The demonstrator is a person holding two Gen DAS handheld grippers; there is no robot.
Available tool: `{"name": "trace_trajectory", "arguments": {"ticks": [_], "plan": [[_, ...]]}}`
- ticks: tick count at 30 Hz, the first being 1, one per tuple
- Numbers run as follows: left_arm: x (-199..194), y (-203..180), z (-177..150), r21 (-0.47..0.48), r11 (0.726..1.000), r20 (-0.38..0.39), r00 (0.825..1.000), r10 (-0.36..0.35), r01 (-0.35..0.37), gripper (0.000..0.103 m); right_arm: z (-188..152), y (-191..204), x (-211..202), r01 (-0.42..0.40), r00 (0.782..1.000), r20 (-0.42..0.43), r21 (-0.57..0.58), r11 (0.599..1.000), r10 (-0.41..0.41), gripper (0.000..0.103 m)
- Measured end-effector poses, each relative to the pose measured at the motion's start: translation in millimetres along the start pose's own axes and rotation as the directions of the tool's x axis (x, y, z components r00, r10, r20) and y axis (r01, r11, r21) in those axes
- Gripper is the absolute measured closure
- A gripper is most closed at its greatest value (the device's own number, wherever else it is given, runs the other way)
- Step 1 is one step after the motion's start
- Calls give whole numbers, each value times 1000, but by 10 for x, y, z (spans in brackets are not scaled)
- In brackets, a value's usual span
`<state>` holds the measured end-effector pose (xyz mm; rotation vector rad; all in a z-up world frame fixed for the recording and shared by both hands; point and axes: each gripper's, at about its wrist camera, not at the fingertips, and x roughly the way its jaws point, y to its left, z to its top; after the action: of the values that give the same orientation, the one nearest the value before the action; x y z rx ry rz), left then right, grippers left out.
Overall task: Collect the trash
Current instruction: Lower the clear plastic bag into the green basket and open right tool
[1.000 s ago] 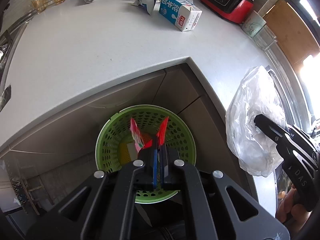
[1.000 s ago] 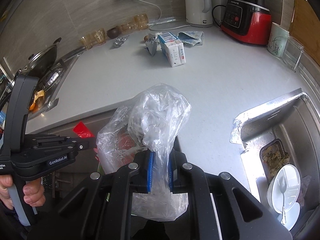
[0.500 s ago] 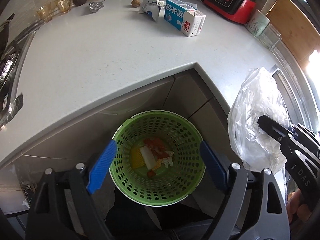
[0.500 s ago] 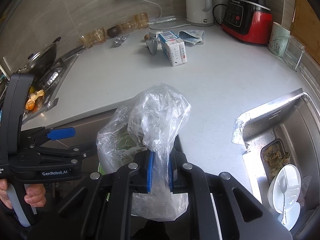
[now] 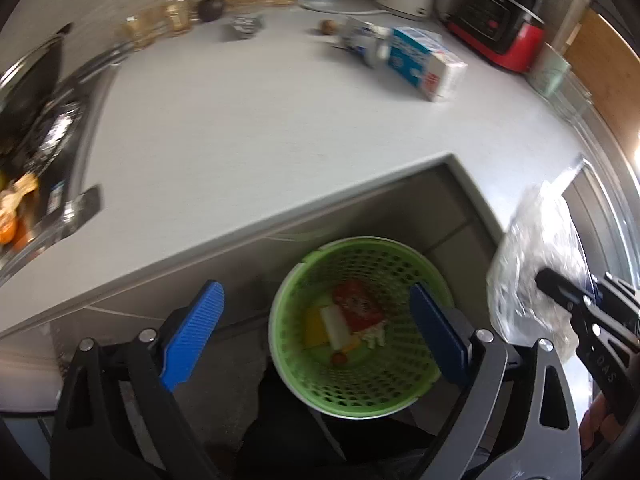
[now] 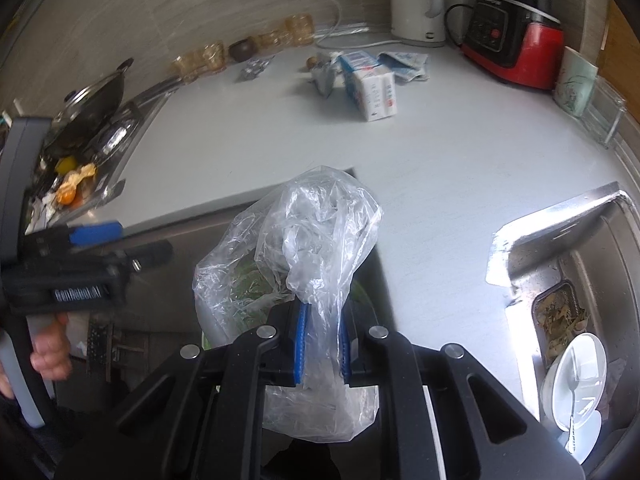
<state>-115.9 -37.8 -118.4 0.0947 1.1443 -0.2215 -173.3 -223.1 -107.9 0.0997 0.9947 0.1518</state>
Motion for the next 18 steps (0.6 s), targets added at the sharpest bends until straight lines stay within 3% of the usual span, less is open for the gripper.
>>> {"name": "trace_trajectory", "arguments": {"ticks": [10, 11, 13, 14, 15, 18], "plan": [[-102, 633, -168, -159, 984, -13, 997, 78, -79, 12, -172, 329, 309, -45, 996, -81, -92, 995, 37, 86], [-114, 657, -193, -168, 982, -13, 997, 79, -80, 12, -187, 352, 352, -48, 995, -91, -98, 994, 39, 79], [-129, 685, -230, -181, 980, -13, 997, 79, -80, 12, -218, 395, 458, -30, 994, -111, -113, 993, 17, 50], [-133, 693, -249, -187, 979, -15, 997, 80, -81, 12, -232, 407, 480, -18, 994, -110, -116, 993, 5, 25], [-138, 693, -265, -192, 978, -16, 997, 79, -81, 12, -239, 419, 508, 7, 994, -104, -122, 993, -20, 10], [-150, 706, -310, -201, 976, -19, 997, 79, -82, 12, -238, 449, 530, 31, 994, -101, -131, 991, -45, 2]]}}
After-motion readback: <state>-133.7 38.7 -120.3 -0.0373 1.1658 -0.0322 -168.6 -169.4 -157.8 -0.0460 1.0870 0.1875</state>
